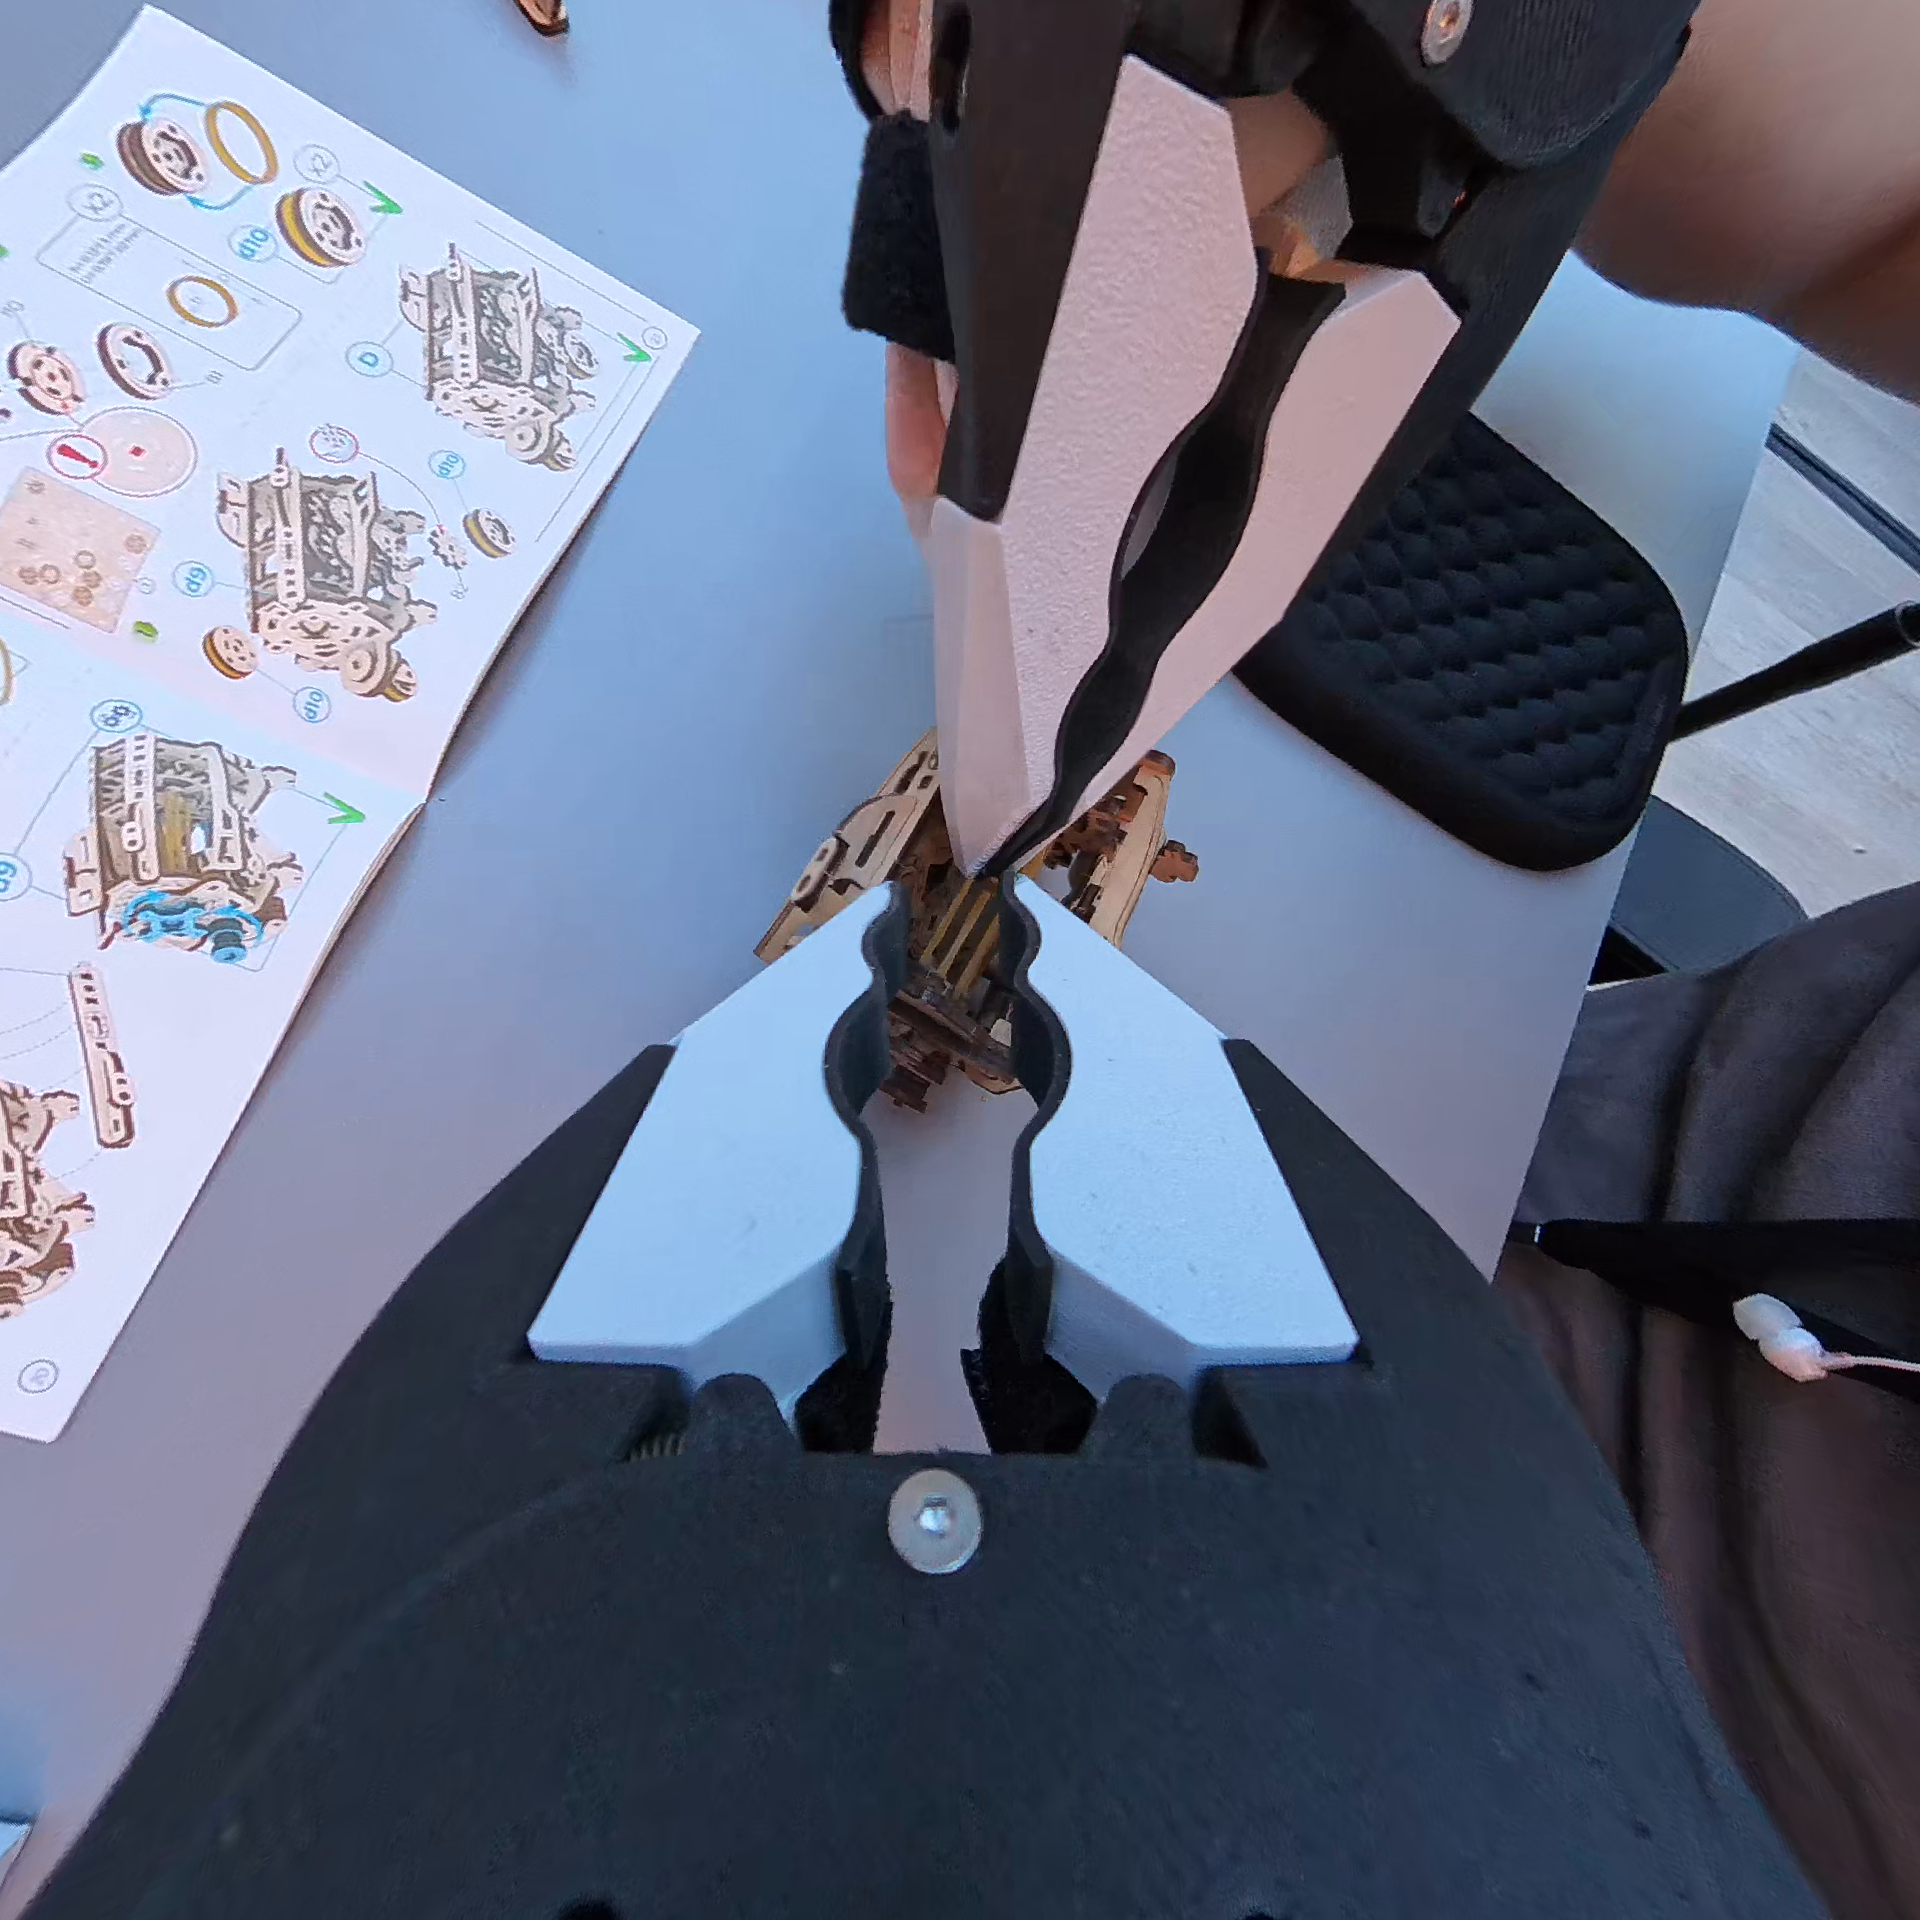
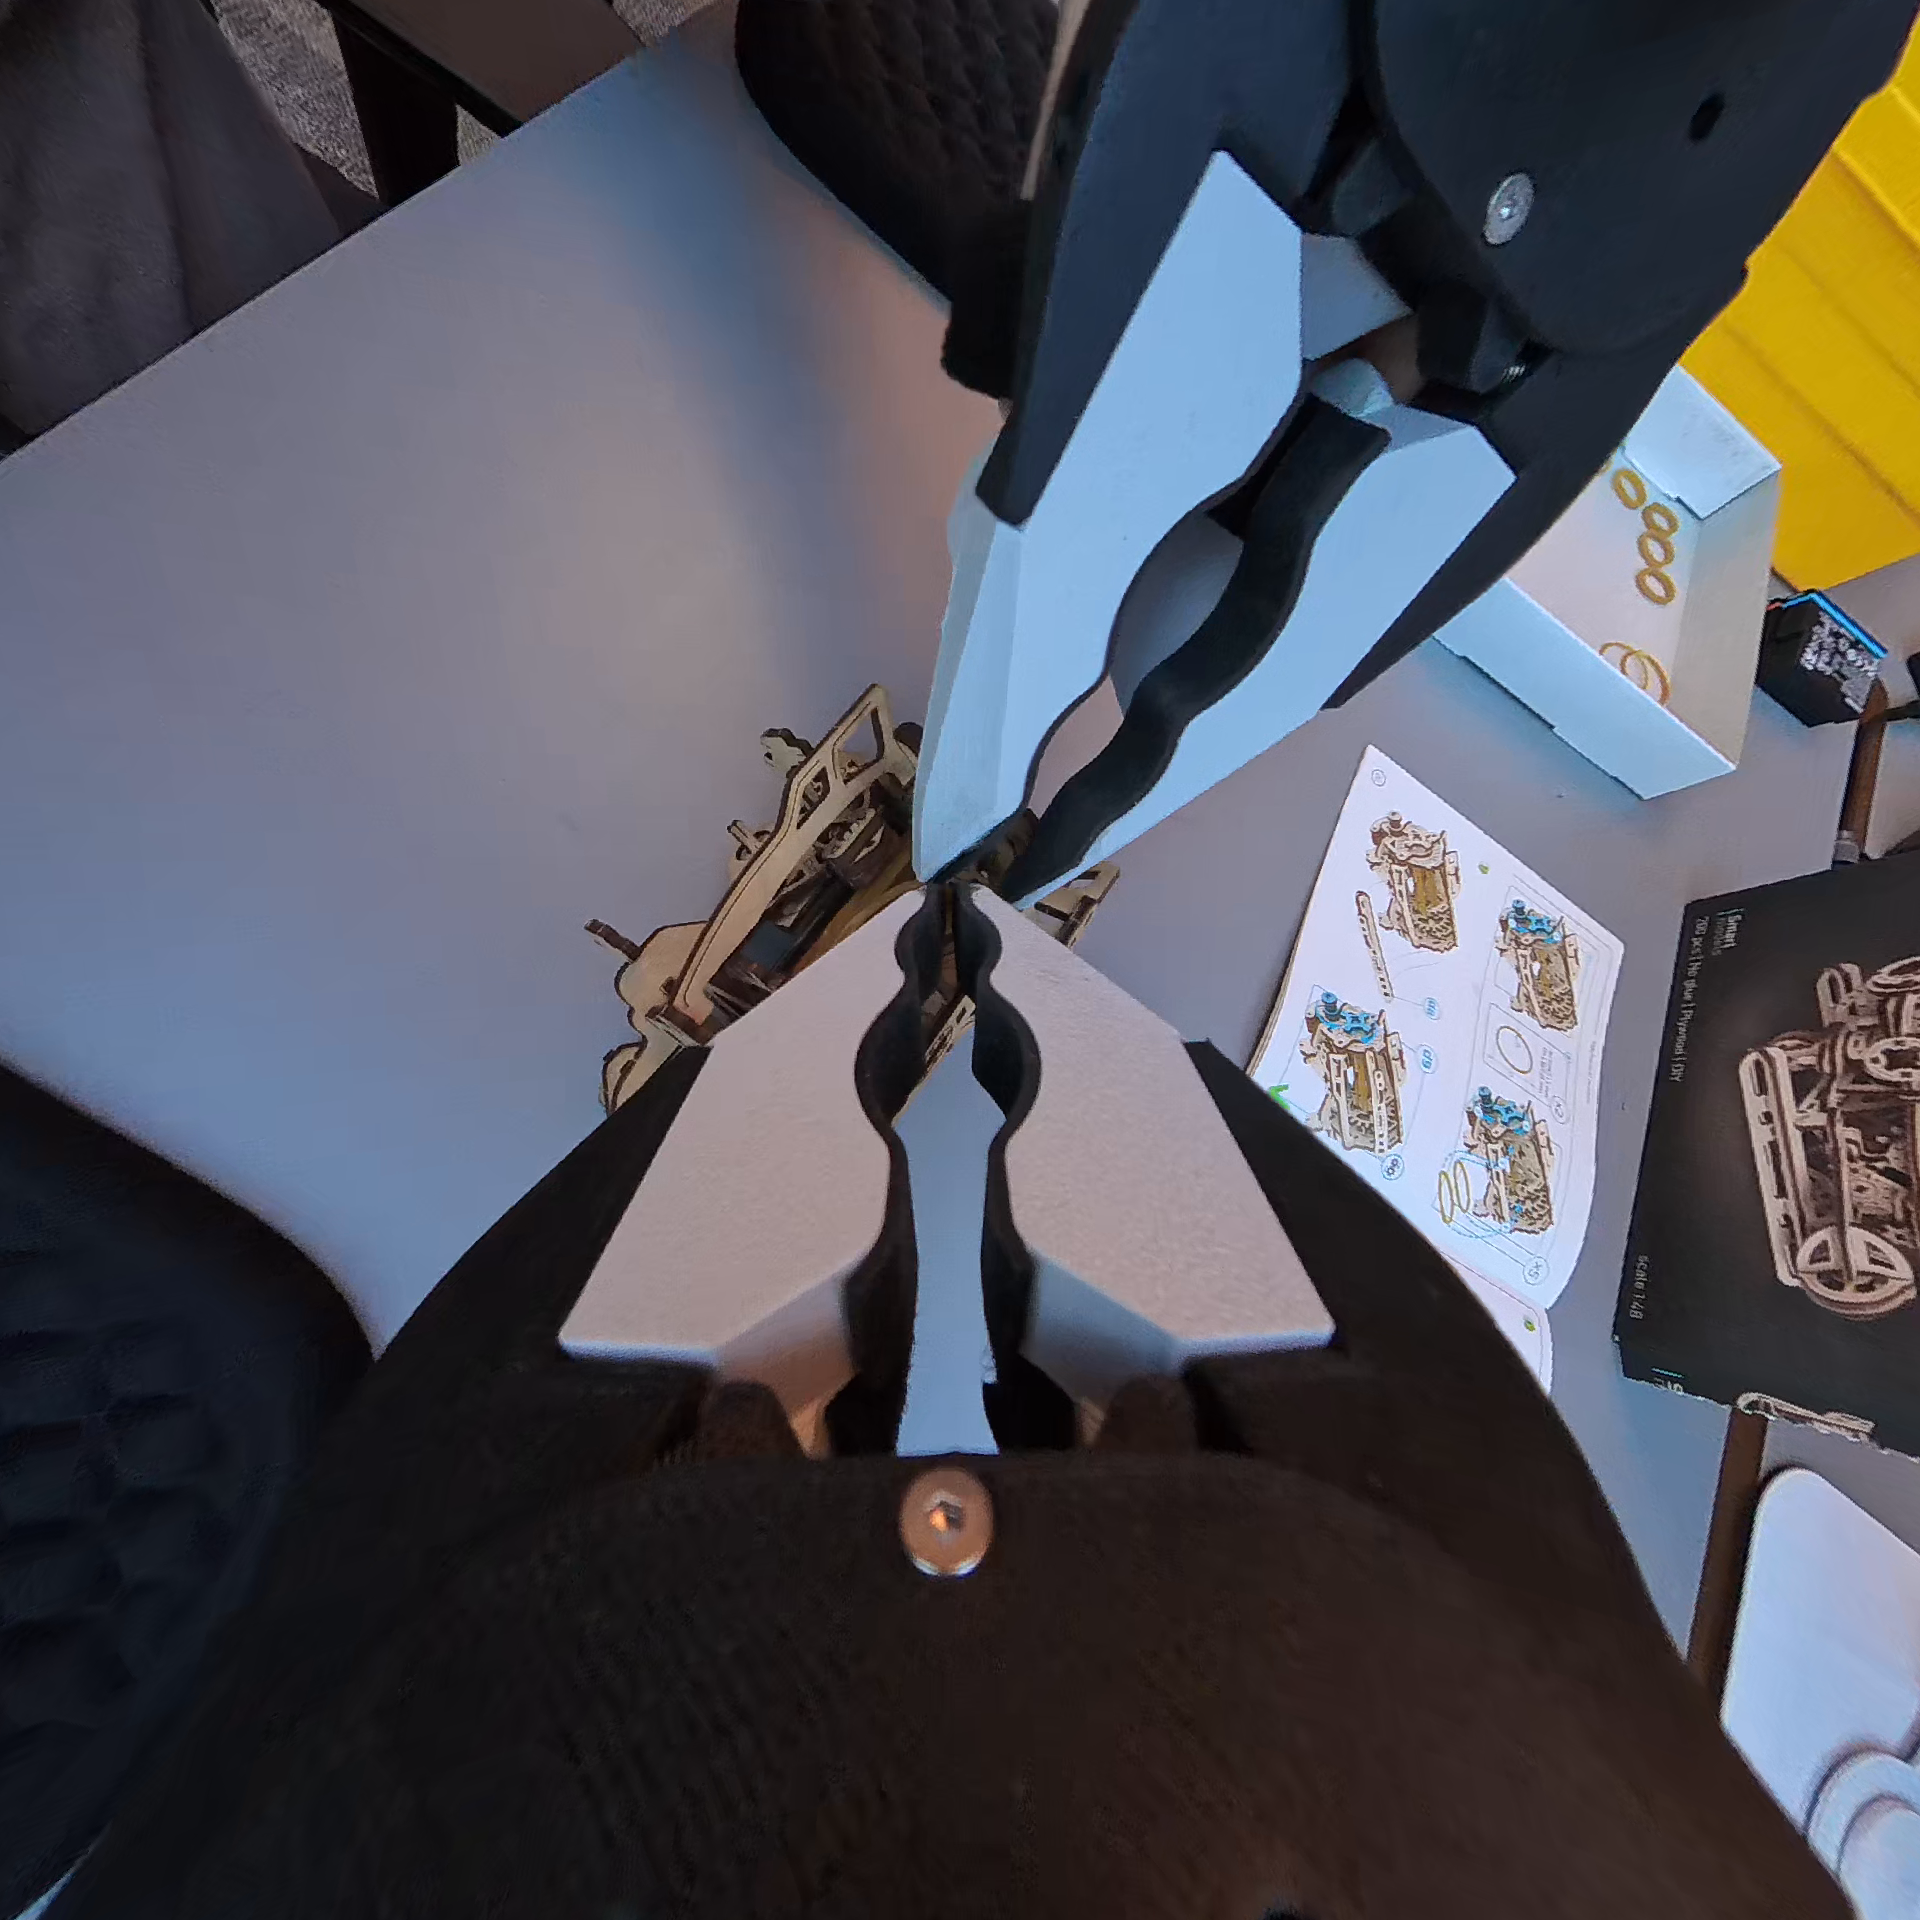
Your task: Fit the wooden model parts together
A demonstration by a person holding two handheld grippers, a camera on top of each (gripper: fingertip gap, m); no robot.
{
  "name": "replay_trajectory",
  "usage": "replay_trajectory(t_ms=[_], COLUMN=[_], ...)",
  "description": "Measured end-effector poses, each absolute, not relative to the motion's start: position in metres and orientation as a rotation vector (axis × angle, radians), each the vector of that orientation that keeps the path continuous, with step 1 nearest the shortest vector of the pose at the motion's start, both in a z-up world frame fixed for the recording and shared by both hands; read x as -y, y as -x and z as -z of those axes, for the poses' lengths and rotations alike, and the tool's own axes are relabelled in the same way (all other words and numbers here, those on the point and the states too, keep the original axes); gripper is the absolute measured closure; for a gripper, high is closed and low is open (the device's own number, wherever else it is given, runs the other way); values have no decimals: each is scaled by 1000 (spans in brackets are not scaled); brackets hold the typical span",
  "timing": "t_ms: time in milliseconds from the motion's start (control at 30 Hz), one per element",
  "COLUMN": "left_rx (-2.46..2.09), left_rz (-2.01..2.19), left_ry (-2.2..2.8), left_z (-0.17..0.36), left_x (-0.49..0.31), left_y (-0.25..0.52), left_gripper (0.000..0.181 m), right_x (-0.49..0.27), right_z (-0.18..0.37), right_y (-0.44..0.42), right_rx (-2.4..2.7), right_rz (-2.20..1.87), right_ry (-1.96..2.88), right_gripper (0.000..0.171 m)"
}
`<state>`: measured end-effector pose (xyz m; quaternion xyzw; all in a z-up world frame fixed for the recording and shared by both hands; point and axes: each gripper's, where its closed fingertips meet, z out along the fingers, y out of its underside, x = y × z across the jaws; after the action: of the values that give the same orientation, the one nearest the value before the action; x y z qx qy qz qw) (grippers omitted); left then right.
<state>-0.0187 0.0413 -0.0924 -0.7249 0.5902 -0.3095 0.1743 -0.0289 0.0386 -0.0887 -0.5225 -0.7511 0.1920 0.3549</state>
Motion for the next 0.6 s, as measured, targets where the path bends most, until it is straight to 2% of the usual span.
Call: replay_trajectory(t_ms=[267, 600], left_rx=[-1651, -1677], left_rz=[1046, 930], left_ry=[2121, 2078], left_z=[91, 97], left_x=[-39, -36], left_y=[17, 16], left_gripper=[167, 160], right_x=[-39, -37], right_z=[87, 87], right_y=[28, 29], right_rx=[1884, 1862], right_rz=[-473, -455], right_ry=[1320, 1312], right_gripper=[171, 171])
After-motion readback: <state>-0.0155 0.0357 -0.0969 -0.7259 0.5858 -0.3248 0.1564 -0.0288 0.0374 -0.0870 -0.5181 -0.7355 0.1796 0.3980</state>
